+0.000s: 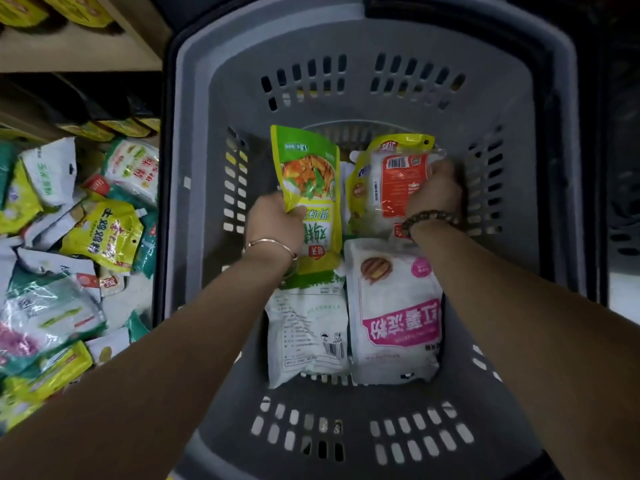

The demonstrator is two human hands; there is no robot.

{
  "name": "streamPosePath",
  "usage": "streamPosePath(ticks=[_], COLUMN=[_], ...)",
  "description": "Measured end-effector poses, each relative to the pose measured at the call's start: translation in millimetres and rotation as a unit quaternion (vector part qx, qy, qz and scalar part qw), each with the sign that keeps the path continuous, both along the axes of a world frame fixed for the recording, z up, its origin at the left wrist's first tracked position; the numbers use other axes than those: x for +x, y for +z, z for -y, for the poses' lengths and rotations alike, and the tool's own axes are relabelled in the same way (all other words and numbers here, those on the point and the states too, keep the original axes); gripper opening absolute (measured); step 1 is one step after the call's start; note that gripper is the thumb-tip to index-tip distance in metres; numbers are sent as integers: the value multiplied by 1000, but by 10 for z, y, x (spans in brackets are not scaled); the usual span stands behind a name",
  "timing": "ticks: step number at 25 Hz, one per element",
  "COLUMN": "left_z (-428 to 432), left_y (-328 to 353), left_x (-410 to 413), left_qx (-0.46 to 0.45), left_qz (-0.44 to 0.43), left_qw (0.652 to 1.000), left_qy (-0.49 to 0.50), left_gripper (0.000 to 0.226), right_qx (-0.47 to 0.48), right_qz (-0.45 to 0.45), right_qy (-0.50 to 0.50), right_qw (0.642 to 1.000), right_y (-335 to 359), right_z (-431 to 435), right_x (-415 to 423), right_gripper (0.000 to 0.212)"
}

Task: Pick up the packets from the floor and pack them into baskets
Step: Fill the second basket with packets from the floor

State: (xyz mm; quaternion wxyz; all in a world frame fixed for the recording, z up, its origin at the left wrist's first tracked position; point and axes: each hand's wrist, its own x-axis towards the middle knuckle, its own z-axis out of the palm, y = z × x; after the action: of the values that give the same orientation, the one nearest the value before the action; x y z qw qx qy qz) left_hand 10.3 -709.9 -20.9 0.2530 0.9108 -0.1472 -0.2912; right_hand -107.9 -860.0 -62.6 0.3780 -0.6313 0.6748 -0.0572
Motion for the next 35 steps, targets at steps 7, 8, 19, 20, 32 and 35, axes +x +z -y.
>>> streamPosePath(ticks=[7,8,19,20,32,35], left_z=[436,422,391,397,331,371], left_y=[-358,-430,-733,-792,-1229,-1182], left_x=[281,328,-53,-56,-103,-89], left_qx=[10,30,171,194,240,259], left_qz=[16,26,35,14,30,10], left_qw=[993,993,930,923,910,901], left_qy=[-114,-113,-323,-331,-338,-347], left_gripper=[28,31,103,105,90,90], right_qx=[-103,-98,-93,-77,-75,-74], right_qz=[-87,-102,-190,-198,-230,-236], right_qy=[218,231,366,375,382,383], right_qw=[966,963,906,903,892,890], right_y=[-174,-206,-338,-376,-677,-669], right_z=[-114,-125,-256,-256,-282,-267], right_x=[-141,-143,-215,-208,-150,-145], right_gripper=[70,70,71,71,77,76])
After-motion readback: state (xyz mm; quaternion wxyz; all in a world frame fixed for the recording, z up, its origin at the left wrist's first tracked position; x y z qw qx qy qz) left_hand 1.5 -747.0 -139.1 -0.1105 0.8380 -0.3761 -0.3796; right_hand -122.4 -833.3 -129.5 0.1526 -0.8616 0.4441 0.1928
